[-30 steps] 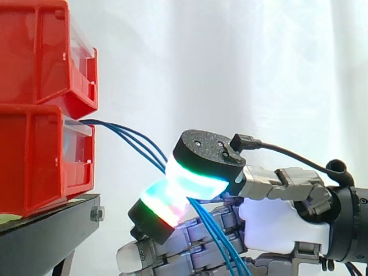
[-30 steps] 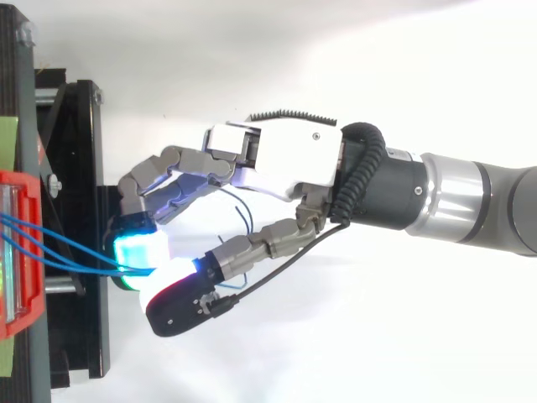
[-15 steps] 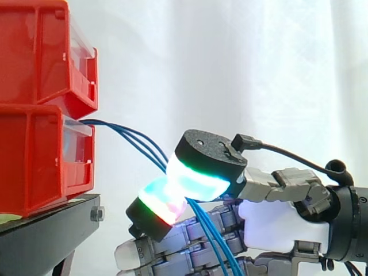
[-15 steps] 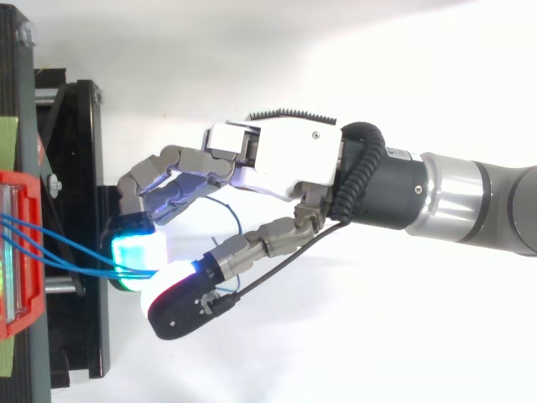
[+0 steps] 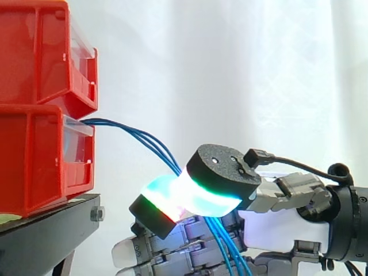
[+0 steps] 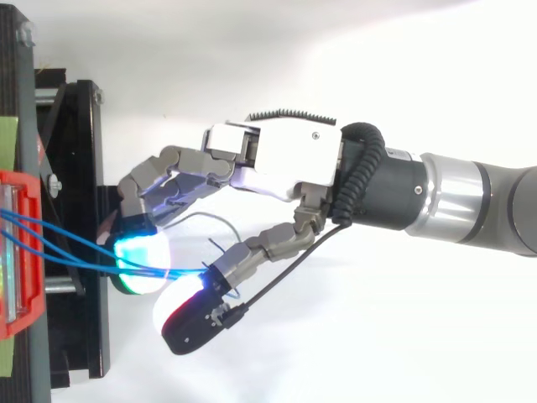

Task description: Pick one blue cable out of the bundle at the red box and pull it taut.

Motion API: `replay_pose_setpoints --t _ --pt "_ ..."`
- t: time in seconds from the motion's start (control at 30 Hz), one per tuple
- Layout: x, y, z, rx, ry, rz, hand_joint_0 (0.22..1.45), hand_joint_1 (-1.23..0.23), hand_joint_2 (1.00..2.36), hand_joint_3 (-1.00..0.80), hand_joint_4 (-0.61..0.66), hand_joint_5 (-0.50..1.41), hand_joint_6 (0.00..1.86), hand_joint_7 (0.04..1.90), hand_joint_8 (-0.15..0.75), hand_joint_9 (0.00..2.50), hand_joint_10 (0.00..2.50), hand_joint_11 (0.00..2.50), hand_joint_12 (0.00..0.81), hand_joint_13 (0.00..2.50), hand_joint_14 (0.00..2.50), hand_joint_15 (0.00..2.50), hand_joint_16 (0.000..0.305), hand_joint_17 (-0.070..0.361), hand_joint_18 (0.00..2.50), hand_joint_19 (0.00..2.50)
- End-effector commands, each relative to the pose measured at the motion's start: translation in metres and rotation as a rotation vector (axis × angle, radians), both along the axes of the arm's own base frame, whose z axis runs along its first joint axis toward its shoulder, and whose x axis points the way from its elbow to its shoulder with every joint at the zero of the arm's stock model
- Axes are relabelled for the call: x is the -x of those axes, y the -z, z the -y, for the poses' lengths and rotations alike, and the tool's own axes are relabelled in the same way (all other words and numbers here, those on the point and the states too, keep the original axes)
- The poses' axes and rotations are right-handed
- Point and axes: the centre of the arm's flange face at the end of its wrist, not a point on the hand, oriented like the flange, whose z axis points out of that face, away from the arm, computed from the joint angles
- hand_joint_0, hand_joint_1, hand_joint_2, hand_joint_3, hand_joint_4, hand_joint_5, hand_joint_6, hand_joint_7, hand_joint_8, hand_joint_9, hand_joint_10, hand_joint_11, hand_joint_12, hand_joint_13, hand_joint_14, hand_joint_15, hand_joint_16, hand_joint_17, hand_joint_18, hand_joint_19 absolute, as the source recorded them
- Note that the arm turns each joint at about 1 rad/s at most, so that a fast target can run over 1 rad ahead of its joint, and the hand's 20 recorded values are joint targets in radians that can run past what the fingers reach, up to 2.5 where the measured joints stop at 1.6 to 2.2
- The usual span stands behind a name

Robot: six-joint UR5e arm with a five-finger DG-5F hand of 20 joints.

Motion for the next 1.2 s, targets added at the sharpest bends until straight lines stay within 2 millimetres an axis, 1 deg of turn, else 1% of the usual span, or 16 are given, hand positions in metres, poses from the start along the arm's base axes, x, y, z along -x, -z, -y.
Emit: replay_pose_setpoints --t 0.0,0.03,0.1,0.2,0.23,0.3,0.37,0.43,0.5,0.63,0.67,0.77,0.93,1.07,1.1,1.17 --pt "-0.0002 -0.0005 0.0004 -0.001 0.0 0.001 0.52 -0.91 1.0 -0.5 0.09 -0.2 0.9 1.09 0.293 0.65 0.01 0.38 0.417 0.6 0.01 0.2 0.057 0.127 0.68 0.27" --pt "-0.0002 -0.0005 0.0004 -0.001 0.0 0.001 0.51 -0.9 1.0 -0.5 0.09 -0.2 0.9 1.08 0.298 0.65 0.01 0.38 0.419 0.6 0.01 0.19 0.057 0.128 0.69 0.27" --pt "-0.0002 -0.0005 0.0004 -0.001 0.0 0.001 0.48 -0.82 1.0 -0.5 0.1 -0.19 0.9 1.07 0.309 0.67 0.01 0.37 0.432 0.61 0.01 0.2 0.06 0.134 0.69 0.28" --pt "-0.0002 0.0007 0.0004 0.0 0.001 -0.001 0.48 -0.73 1.0 -0.5 0.11 -0.19 0.89 1.07 0.317 0.68 0.01 0.37 0.438 0.62 0.01 0.21 0.061 0.137 0.69 0.29" --pt "-0.0002 -0.0005 0.0004 -0.001 0.0 0.001 0.48 -0.73 1.0 -0.5 0.11 -0.19 0.89 1.07 0.318 0.68 0.01 0.38 0.437 0.61 0.01 0.21 0.061 0.136 0.69 0.29" --pt "-0.0002 -0.0005 0.0004 -0.001 0.0 0.001 0.51 -0.68 1.0 -0.5 0.1 -0.19 0.89 1.1 0.311 0.68 0.01 0.37 0.426 0.61 0.01 0.21 0.059 0.132 0.66 0.31" --pt "-0.0002 -0.0005 0.0004 -0.001 0.0 0.001 0.55 -0.67 1.0 -0.5 0.09 -0.19 0.88 1.13 0.302 0.68 0.01 0.36 0.415 0.6 0.01 0.21 0.056 0.126 0.64 0.32" --pt "-0.0002 -0.0005 0.0004 0.0 0.001 0.001 0.58 -0.68 1.01 -0.41 0.09 -0.18 0.88 1.15 0.299 0.68 0.01 0.37 0.409 0.6 0.01 0.21 0.055 0.123 0.63 0.33" --pt "-0.0007 -0.0012 -0.0008 0.0 -0.001 0.002 0.59 -0.73 1.02 -0.25 0.09 -0.18 0.89 1.19 0.3 0.69 0.01 0.38 0.406 0.61 0.01 0.22 0.054 0.123 0.64 0.33" --pt "-0.0006 -0.0012 0.0004 0.0 0.001 0.002 0.6 -0.76 1.02 -0.13 0.07 -0.18 0.91 1.2 0.316 0.69 0.01 0.38 0.413 0.63 0.01 0.22 0.055 0.125 0.67 0.32" --pt "-0.0006 -0.0012 0.0004 -0.001 0.0 0.003 0.6 -0.77 1.02 -0.11 0.05 -0.18 0.91 1.2 0.312 0.69 0.01 0.39 0.408 0.63 0.01 0.22 0.054 0.121 0.67 0.32" --pt "-0.0006 -0.0012 0.0004 -0.001 0.0 0.003 0.63 -0.81 1.02 -0.08 0.0 -0.19 0.92 1.25 0.316 0.69 0.01 0.39 0.405 0.64 0.01 0.22 0.053 0.12 0.69 0.31" --pt "-0.0007 -0.0012 -0.0008 -0.001 -0.001 0.003 0.68 -0.87 1.02 -0.11 -0.06 -0.2 0.93 1.23 0.309 0.68 0.01 0.39 0.401 0.64 0.01 0.21 0.053 0.119 0.7 0.29" --pt "-0.0018 -0.0032 0.0002 -0.002 0.0 0.007 0.7 -0.88 1.03 -0.09 -0.15 -0.19 0.92 1.34 0.3 0.68 0.01 0.39 0.395 0.64 0.01 0.21 0.052 0.117 0.7 0.3" --pt "-0.0018 -0.0032 0.0002 -0.002 0.0 0.007 0.71 -0.89 1.03 -0.1 -0.14 -0.2 0.92 1.37 0.299 0.68 0.01 0.39 0.395 0.64 0.01 0.22 0.052 0.117 0.69 0.29" --pt "-0.0018 -0.0032 0.0002 -0.004 0.0 0.007 0.72 -0.89 1.03 -0.11 -0.15 -0.19 0.92 1.37 0.298 0.69 0.01 0.38 0.394 0.64 0.01 0.21 0.052 0.117 0.69 0.3"
